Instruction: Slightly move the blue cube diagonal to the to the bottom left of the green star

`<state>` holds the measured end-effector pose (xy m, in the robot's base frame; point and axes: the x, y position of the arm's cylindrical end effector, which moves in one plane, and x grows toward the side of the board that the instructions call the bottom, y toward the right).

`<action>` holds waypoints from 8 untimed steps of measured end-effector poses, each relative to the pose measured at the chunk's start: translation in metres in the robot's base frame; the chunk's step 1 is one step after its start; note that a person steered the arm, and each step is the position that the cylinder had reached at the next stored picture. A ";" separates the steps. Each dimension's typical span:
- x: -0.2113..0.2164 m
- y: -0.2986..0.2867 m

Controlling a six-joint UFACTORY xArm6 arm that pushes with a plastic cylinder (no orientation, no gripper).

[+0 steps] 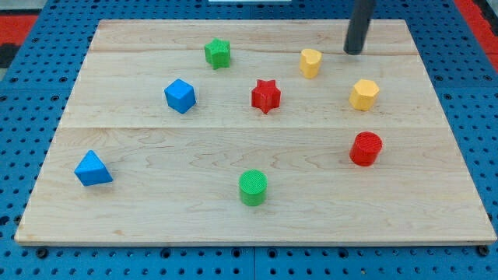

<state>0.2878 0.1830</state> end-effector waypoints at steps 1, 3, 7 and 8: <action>0.071 -0.014; 0.102 -0.141; 0.104 -0.315; 0.079 -0.295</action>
<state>0.3665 -0.1125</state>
